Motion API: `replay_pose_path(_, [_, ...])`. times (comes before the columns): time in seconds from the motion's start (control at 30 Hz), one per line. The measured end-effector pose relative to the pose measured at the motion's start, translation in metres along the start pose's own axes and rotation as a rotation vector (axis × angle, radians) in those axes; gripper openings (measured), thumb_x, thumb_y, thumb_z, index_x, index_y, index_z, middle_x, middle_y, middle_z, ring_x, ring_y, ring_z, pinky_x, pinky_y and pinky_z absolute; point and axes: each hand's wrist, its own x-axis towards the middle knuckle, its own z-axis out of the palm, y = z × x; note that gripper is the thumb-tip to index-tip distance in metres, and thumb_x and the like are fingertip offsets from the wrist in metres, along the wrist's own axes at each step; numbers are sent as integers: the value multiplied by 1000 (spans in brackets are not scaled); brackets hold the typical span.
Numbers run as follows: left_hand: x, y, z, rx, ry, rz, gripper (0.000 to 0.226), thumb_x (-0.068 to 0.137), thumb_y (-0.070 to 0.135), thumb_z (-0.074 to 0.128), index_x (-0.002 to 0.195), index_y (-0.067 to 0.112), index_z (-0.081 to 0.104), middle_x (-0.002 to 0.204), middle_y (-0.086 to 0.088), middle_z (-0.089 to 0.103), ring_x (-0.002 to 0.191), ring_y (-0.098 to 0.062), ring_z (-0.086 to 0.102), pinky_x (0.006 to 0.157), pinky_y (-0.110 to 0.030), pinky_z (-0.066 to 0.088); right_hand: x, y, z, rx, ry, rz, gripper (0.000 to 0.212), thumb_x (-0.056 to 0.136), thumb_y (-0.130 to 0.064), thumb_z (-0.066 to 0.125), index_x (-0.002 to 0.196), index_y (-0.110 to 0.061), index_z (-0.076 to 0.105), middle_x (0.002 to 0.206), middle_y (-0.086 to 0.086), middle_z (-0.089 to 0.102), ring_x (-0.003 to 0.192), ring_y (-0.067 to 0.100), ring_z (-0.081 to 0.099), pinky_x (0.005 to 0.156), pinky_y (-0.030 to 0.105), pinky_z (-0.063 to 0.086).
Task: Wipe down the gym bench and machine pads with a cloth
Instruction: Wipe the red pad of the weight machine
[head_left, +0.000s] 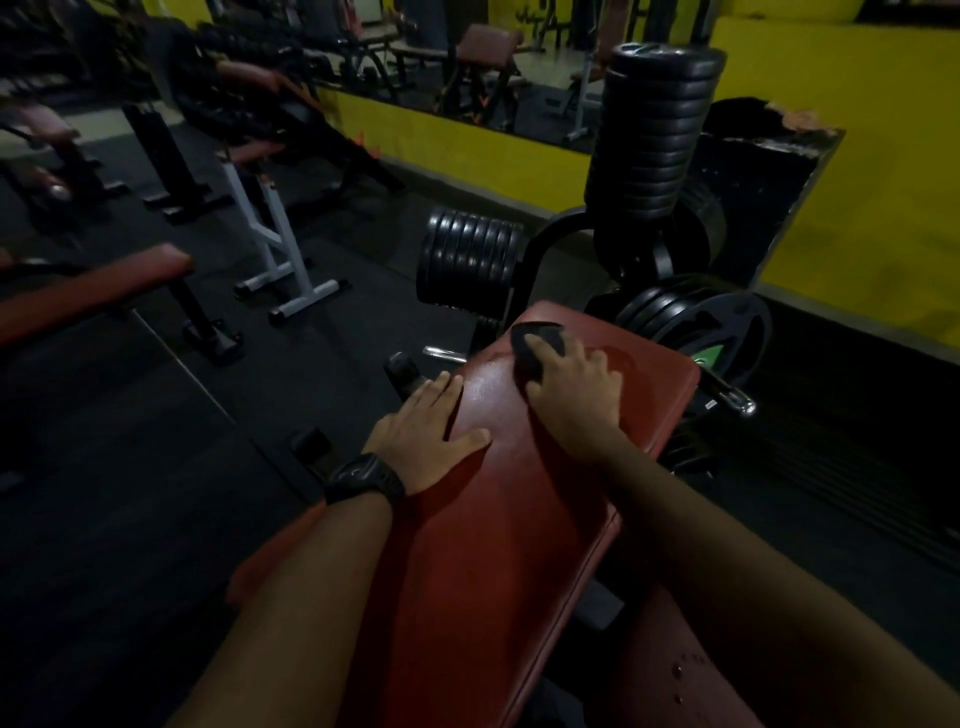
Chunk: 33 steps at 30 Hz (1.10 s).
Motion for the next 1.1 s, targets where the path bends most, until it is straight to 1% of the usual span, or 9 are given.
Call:
replay_pose_path(0.13, [1, -1, 1, -17, 23, -13, 93, 90, 79, 37, 163, 31, 6, 170, 12, 1, 156, -8, 6, 122, -48, 24, -25, -17, 0, 5, -9, 86, 60, 98, -36, 52, 154, -36, 31, 156, 8, 30, 122, 36, 45, 98, 51, 43])
replay_pose_path(0.27, [8, -7, 4, -48, 48, -11, 102, 76, 90, 27, 161, 37, 11, 169, 13, 12, 154, -10, 18, 117, -49, 32, -21, -47, 4, 41, -75, -180, 59, 97, -40, 52, 152, -43, 32, 160, 4, 25, 131, 35, 40, 101, 49, 41])
replay_pose_path(0.37, [9, -5, 3, -15, 27, -11, 95, 84, 84, 38, 161, 35, 11, 170, 11, 10, 154, -13, 18, 117, -49, 31, 13, -40, 9, -63, -66, -313, 59, 98, -40, 50, 153, -45, 31, 160, 3, 30, 129, 36, 45, 98, 51, 45])
replay_pose_path(0.47, [7, -3, 1, 4, -13, -23, 95, 89, 79, 39, 162, 32, 2, 170, 12, 0, 156, -12, 9, 121, -53, 24, 38, -11, 5, -47, -74, -133, 58, 99, -40, 49, 154, -43, 31, 158, 6, 33, 129, 39, 44, 98, 54, 43])
replay_pose_path(0.6, [10, -5, 2, 3, -7, -35, 96, 88, 81, 38, 163, 33, 2, 170, 11, 2, 156, -13, 12, 121, -52, 25, 21, -1, 1, 19, -15, 83, 59, 97, -38, 53, 153, -37, 35, 155, 8, 34, 124, 40, 45, 98, 52, 41])
replay_pose_path(0.77, [21, -6, 4, -12, 44, -40, 102, 77, 91, 32, 159, 32, 22, 165, 9, 26, 150, -15, 29, 113, -51, 35, -4, -44, 12, 2, -36, -251, 61, 96, -40, 53, 153, -43, 32, 160, 2, 28, 130, 33, 43, 101, 46, 42])
replay_pose_path(0.83, [22, -5, 4, -11, 35, -46, 101, 79, 90, 35, 160, 30, 21, 166, 8, 24, 152, -15, 26, 115, -51, 33, 13, -42, 14, -22, -43, -316, 60, 97, -40, 52, 153, -43, 32, 160, 1, 30, 132, 33, 43, 101, 48, 43])
replay_pose_path(0.93, [22, -5, 3, 12, -11, -58, 100, 86, 83, 38, 163, 28, 4, 170, 8, 8, 156, -14, 11, 121, -54, 23, 45, -23, 10, -78, -50, -217, 56, 99, -40, 49, 152, -41, 34, 158, 3, 34, 129, 38, 46, 97, 52, 43])
replay_pose_path(1.1, [20, -6, 6, -21, -7, -48, 100, 85, 82, 37, 163, 30, 2, 170, 8, 7, 156, -14, 10, 121, -55, 19, 35, 7, 3, -47, 5, 50, 56, 96, -39, 53, 150, -33, 39, 153, 7, 37, 116, 39, 53, 94, 47, 45])
